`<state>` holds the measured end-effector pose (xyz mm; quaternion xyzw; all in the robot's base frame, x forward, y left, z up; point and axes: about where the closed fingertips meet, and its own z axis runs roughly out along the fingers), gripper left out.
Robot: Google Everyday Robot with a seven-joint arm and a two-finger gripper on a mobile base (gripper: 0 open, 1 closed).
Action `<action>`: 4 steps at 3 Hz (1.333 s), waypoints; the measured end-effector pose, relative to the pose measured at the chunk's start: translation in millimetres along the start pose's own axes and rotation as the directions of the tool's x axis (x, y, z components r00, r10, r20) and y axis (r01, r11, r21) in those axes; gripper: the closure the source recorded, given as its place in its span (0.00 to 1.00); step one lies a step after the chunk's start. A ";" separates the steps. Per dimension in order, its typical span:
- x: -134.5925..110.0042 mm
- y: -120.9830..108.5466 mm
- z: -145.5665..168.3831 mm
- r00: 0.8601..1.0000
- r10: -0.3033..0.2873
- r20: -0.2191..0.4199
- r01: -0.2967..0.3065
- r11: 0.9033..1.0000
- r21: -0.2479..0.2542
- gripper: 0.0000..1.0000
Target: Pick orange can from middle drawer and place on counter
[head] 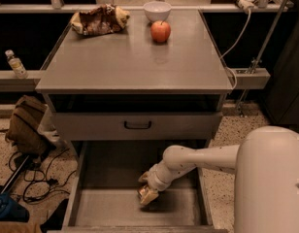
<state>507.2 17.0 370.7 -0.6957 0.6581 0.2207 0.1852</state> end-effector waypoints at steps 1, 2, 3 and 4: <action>0.0 0.0 0.0 1.000 0.000 0.000 0.000 1.000 0.000 0.64; -0.2 0.0 -0.3 1.000 0.000 0.000 0.000 1.000 0.000 0.90; -12.7 1.4 -18.0 1.000 0.011 0.015 -0.012 1.000 0.018 1.00; -43.0 7.8 -53.7 1.000 0.010 0.006 -0.011 0.996 0.094 1.00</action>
Offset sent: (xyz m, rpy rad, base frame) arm 0.0000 0.0000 0.0000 0.0000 0.0000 0.0000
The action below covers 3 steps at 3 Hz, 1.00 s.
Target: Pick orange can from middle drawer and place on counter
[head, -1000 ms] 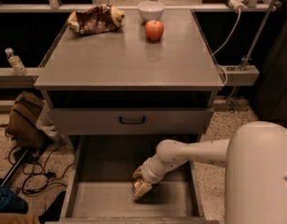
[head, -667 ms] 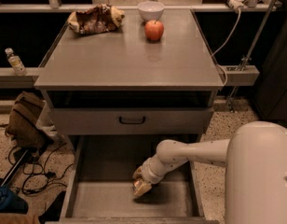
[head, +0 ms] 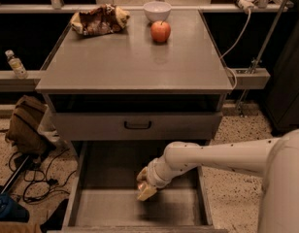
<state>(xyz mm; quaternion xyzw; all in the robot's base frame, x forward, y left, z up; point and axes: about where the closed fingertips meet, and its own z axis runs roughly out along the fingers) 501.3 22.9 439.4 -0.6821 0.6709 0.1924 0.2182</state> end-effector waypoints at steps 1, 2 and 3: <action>-12.3 0.0 -27.5 0.999 -0.026 -0.026 0.027 0.999 0.036 1.00; -12.4 -2.5 -26.2 0.999 -0.027 -0.023 0.028 0.999 0.037 1.00; -10.0 -2.9 -24.2 1.000 -0.025 0.000 0.025 0.999 0.040 1.00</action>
Offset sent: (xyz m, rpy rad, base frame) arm -0.0042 -0.0049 0.0260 -0.0246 -0.0357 -0.0035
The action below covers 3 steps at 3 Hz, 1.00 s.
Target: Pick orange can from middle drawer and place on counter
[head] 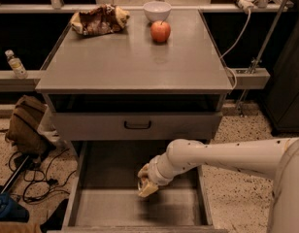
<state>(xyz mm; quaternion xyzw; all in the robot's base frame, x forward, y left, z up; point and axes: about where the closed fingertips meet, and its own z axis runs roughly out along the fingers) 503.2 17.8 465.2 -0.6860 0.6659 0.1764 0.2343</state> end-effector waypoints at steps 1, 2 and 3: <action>-8.9 4.1 -8.8 0.999 -0.032 0.023 0.031 0.999 0.021 1.00; -72.0 20.0 -49.9 0.984 -0.178 0.026 0.175 0.980 0.092 1.00; -132.5 33.8 -101.3 0.946 -0.323 -0.011 0.320 0.931 0.175 1.00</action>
Offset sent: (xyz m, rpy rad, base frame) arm -0.0424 0.0626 0.2296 -0.0201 -0.4661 0.2155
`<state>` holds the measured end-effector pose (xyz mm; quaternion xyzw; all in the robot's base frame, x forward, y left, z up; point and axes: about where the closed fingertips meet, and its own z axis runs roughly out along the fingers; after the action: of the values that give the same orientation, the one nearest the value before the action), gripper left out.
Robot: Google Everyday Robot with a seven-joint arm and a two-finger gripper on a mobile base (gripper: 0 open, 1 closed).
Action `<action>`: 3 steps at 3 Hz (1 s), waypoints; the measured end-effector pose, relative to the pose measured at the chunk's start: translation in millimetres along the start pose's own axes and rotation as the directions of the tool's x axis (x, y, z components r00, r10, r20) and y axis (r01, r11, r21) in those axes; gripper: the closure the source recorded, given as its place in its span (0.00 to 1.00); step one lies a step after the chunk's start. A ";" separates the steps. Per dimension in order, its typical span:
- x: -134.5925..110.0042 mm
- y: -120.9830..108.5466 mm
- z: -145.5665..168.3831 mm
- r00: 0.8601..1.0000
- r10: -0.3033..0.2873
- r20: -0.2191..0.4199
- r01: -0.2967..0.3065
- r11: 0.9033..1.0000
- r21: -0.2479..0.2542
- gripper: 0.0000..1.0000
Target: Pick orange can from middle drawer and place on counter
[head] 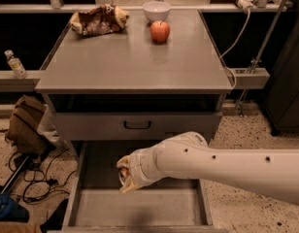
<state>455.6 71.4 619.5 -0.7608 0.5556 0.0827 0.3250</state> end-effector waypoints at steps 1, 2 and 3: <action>-17.7 -13.4 -18.5 0.999 -0.050 -0.021 0.051 0.998 0.038 1.00; -16.8 -13.0 -18.0 0.999 -0.048 -0.021 0.049 0.998 0.037 1.00; -20.2 -19.0 -25.3 0.998 -0.054 -0.027 0.055 0.997 0.056 1.00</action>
Offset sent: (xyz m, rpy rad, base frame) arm 0.0006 0.0066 0.0294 -0.0146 -0.0648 0.0145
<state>459.3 75.8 656.7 -0.7671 0.5410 0.0483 0.3414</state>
